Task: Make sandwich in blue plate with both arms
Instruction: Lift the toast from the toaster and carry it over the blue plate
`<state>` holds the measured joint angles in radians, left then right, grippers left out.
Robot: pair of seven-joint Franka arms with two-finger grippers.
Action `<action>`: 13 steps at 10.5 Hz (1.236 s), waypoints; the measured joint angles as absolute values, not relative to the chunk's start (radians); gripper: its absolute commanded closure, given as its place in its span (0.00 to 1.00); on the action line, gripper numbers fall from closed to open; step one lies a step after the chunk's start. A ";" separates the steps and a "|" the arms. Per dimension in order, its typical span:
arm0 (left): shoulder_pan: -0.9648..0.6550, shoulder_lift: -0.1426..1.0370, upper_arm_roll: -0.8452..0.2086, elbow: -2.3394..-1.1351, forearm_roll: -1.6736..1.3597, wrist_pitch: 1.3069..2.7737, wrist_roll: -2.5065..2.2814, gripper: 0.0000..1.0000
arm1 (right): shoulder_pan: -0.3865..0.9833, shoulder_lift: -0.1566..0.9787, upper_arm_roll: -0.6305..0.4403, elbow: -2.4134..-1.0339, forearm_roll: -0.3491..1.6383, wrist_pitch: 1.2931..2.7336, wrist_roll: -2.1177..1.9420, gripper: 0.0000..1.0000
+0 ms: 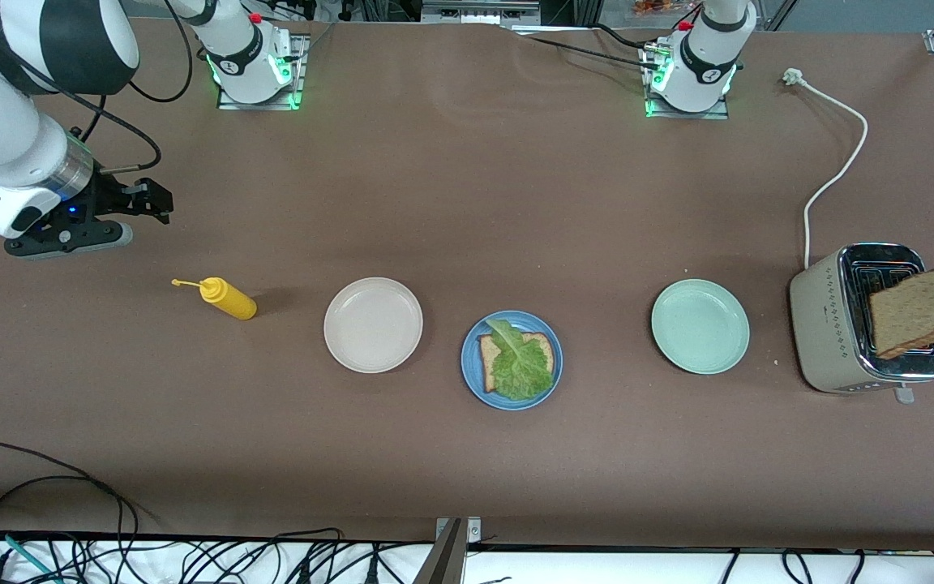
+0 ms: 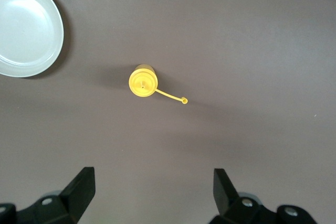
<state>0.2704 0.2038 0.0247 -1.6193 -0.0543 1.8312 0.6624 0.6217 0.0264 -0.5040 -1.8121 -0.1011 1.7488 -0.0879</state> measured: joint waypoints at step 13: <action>0.095 0.377 -0.235 -1.723 -0.595 1.834 0.224 1.00 | 0.116 0.009 -0.028 -1.780 -0.115 1.767 -0.040 0.00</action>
